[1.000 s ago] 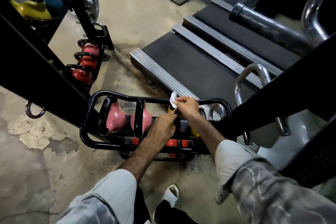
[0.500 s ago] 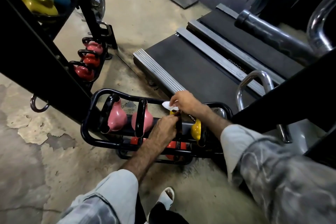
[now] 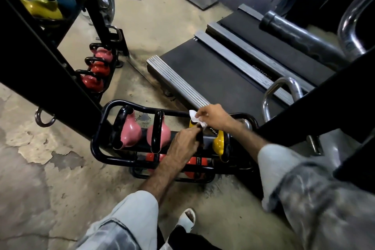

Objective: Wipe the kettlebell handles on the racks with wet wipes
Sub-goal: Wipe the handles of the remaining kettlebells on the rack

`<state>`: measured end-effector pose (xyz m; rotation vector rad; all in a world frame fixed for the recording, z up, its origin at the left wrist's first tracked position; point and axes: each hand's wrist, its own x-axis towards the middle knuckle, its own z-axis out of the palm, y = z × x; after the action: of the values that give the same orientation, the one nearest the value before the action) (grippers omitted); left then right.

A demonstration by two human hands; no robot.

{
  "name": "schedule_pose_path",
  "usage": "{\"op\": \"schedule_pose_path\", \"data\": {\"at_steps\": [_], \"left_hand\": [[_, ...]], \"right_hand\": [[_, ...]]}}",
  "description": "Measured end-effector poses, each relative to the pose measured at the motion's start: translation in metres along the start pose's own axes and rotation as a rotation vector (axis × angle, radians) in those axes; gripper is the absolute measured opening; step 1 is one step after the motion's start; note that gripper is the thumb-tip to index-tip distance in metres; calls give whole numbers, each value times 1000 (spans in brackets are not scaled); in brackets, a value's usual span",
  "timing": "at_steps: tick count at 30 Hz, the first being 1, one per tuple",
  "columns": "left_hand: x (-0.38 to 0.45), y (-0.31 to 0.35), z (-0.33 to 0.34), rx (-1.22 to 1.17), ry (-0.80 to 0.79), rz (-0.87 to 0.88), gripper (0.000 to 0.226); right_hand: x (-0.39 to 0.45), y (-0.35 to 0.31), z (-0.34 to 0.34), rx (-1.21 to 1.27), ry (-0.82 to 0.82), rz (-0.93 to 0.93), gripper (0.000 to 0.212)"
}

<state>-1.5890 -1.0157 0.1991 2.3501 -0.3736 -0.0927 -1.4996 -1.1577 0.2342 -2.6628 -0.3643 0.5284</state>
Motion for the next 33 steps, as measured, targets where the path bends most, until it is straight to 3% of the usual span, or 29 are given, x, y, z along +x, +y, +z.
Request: {"op": "schedule_pose_path", "data": {"at_steps": [7,11,17,21,27,33], "left_hand": [[-5,-11,1,-63,-33,-147,52],[0,16,6,26,72,11,33],[28,54,31,92,-208,210,49],[46,67,39,206,-363,254,28],[65,60,43,207,-412,84,29],[74,84,34,423,-440,93,23]], "right_hand": [[-89,16,38,575,467,228,17],[-125,53,48,764,753,443,22],[-152,77,80,776,728,605,24],[-158,68,100,776,655,505,25],[-165,64,126,729,687,396,45],[-149,52,124,792,831,486,31]]}}
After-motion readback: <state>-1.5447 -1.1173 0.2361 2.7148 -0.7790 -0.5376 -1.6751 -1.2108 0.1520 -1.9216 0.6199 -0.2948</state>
